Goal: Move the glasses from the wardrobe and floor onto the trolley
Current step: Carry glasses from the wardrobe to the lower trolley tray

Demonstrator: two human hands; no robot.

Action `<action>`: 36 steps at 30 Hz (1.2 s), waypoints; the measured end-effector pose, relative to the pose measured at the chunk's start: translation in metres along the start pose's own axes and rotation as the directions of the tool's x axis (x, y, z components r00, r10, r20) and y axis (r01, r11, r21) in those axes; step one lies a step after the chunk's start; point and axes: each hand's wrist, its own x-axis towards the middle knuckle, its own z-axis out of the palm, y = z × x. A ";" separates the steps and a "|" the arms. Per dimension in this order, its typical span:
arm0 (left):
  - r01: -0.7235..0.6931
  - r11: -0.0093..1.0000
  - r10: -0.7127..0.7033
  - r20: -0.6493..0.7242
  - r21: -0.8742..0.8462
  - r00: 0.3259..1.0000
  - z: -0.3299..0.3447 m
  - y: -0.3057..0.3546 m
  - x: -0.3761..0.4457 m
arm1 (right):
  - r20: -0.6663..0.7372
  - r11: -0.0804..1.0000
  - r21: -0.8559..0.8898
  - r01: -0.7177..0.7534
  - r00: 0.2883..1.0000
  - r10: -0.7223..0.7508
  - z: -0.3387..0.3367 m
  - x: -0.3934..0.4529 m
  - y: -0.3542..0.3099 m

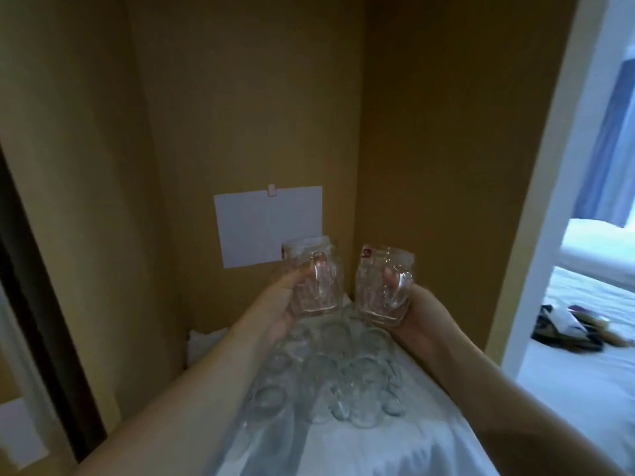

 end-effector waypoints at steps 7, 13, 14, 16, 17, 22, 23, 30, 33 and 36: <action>0.035 0.999 -0.045 0.291 0.038 0.956 0.059 -0.020 -0.014 | -0.023 0.990 -0.069 0.126 0.992 -0.128 -0.035 -0.081 -0.024; 0.130 0.987 -0.151 0.241 0.098 0.959 0.122 -0.045 -0.020 | -0.078 0.948 -0.219 0.232 0.964 -0.254 -0.073 -0.136 -0.073; 0.106 0.987 -0.136 0.269 0.124 0.953 0.137 -0.050 -0.021 | -0.085 0.942 -0.227 0.247 0.959 -0.271 -0.081 -0.144 -0.082; 0.033 0.988 -0.092 0.401 0.153 0.911 0.172 -0.062 -0.021 | -0.108 0.932 -0.232 0.280 0.944 -0.311 -0.105 -0.161 -0.100; 0.014 0.989 -0.079 0.454 0.145 0.888 0.190 -0.071 -0.020 | -0.122 0.928 -0.228 0.295 0.937 -0.328 -0.118 -0.170 -0.108; 0.087 0.991 -0.126 0.520 0.099 0.845 0.279 -0.126 -0.009 | -0.270 0.928 -0.170 0.332 0.890 -0.368 -0.197 -0.217 -0.148; 0.095 0.988 -0.144 0.528 0.119 0.837 0.297 -0.138 -0.008 | -0.282 0.920 -0.184 0.346 0.878 -0.387 -0.211 -0.227 -0.157; 0.109 0.956 -0.259 0.606 0.274 0.752 0.413 -0.230 -0.003 | -0.420 0.909 -0.169 0.382 0.806 -0.417 -0.311 -0.301 -0.210; 0.156 0.948 -0.300 0.614 0.278 0.730 0.462 -0.264 -0.005 | -0.483 0.903 -0.167 0.395 0.766 -0.424 -0.354 -0.330 -0.232; 0.200 0.936 -0.342 0.614 0.289 0.712 0.507 -0.296 -0.008 | -0.525 0.882 -0.217 0.419 0.712 -0.467 -0.383 -0.359 -0.247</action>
